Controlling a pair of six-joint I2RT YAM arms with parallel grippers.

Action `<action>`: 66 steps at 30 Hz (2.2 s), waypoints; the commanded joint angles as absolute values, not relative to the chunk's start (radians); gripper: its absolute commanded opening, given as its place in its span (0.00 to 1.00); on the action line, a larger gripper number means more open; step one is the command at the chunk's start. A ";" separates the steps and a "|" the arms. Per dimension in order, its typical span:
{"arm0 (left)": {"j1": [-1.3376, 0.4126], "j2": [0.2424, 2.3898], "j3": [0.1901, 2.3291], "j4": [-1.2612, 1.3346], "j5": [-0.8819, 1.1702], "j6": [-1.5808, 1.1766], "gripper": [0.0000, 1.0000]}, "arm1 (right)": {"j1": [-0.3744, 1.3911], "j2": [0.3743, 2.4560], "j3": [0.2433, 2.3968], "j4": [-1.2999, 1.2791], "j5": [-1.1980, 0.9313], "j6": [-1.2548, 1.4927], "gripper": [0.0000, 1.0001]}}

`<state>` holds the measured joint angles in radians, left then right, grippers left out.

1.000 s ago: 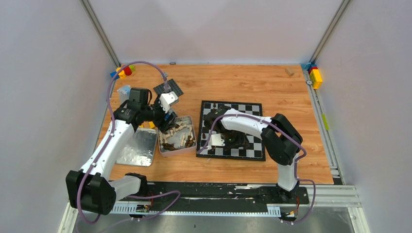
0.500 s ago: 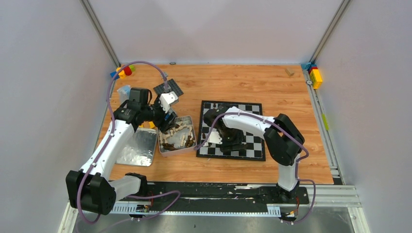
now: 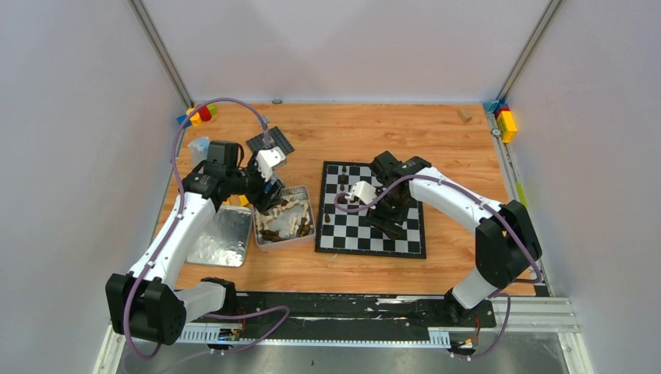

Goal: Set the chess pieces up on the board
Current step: Pick up the chess piece from the chessboard, then place the chess piece on the chessboard.

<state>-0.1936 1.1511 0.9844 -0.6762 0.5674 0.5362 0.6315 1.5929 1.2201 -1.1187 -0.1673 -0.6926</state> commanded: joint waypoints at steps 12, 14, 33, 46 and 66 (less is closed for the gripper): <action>-0.186 1.159 0.994 -0.661 0.583 0.534 0.80 | 0.574 1.576 1.098 -0.946 -0.269 -0.690 0.51; -0.187 1.161 0.993 -0.663 0.583 0.534 0.80 | 0.574 1.577 1.087 -0.948 -0.258 -0.693 0.50; -0.186 1.165 0.990 -0.661 0.582 0.538 0.80 | 0.573 1.582 1.089 -0.973 -0.272 -0.688 0.14; -0.186 1.194 0.987 -0.645 0.533 0.491 0.80 | 0.722 1.638 1.272 -0.945 -0.338 -0.568 0.04; -0.163 1.308 0.987 -0.616 0.220 0.445 0.80 | 0.908 1.940 1.583 -0.925 -0.228 -0.492 0.05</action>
<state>-0.1783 1.2881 0.9840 -0.6518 0.3035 0.4721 0.9028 1.9118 1.5059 -0.9264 -0.2436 -0.5163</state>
